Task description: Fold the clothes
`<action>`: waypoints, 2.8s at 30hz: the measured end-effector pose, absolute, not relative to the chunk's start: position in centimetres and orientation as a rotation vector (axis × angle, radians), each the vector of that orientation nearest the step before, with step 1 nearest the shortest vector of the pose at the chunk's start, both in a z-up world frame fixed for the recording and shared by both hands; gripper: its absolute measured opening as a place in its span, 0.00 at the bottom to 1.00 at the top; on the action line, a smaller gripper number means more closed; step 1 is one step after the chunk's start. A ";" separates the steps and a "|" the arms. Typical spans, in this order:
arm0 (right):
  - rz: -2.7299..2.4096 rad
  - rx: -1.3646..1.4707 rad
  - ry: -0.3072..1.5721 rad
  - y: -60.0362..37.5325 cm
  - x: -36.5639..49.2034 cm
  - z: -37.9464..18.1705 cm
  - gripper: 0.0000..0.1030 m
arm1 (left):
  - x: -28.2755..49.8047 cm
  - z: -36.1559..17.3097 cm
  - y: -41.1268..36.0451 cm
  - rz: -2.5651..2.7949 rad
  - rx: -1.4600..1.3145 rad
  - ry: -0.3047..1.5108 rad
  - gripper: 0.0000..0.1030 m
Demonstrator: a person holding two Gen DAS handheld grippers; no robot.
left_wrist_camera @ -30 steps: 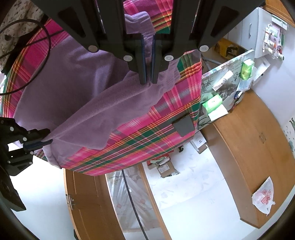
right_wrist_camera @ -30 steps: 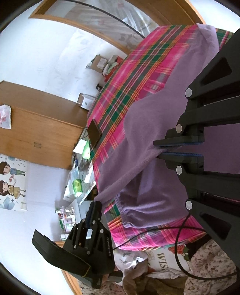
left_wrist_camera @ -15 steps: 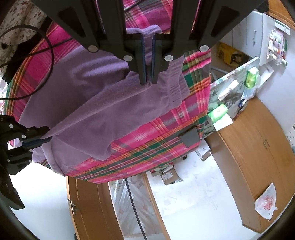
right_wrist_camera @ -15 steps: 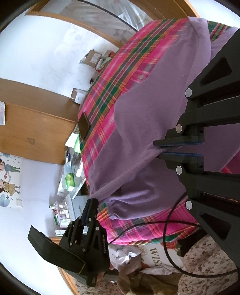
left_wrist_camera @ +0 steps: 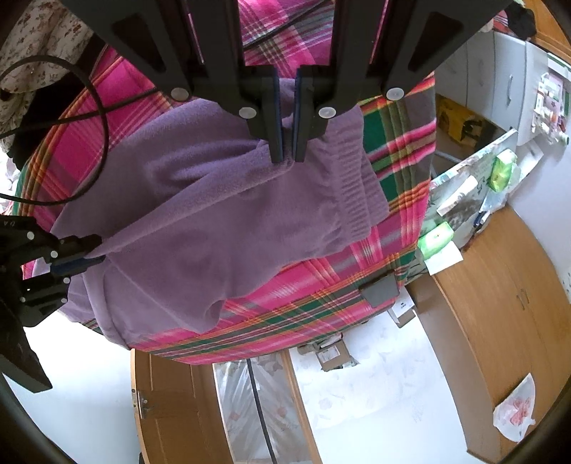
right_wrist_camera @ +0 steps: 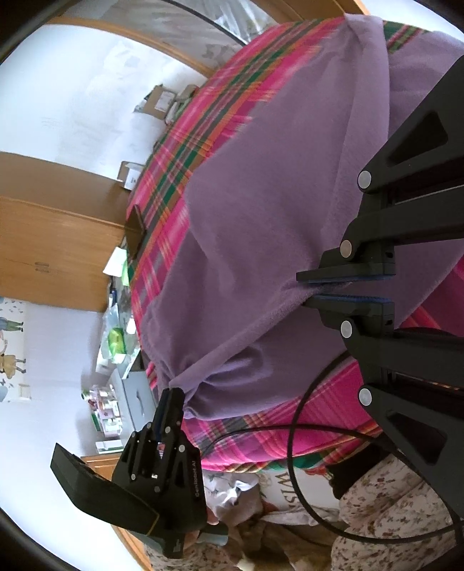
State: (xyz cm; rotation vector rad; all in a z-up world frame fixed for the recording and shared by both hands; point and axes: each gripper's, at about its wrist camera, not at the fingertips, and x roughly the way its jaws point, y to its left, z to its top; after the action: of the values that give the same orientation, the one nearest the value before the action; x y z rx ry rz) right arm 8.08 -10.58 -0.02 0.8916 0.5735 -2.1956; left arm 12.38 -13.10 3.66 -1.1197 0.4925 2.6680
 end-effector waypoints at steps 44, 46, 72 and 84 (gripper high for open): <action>-2.225 0.999 0.310 -4.6 10.0 1.7 0.14 | 16.2 7.8 -18.6 2.773 -1.094 0.084 0.08; -2.273 0.990 0.279 -3.4 10.0 2.4 0.14 | 14.8 8.6 -19.0 2.765 -1.077 0.011 0.08; -2.371 1.013 -0.225 -1.3 4.4 0.5 0.21 | -0.7 4.0 -24.0 2.418 -1.441 -0.710 0.25; -2.358 1.033 -0.242 -1.8 2.5 0.0 0.21 | -0.9 2.2 -24.1 2.343 -1.538 -0.758 0.25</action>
State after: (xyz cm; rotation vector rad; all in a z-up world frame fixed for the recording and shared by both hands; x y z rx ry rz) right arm 2.49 -1.76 0.00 1.0334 -0.2425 -2.3582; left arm -0.92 -24.10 2.24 -1.5381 -0.7584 2.3434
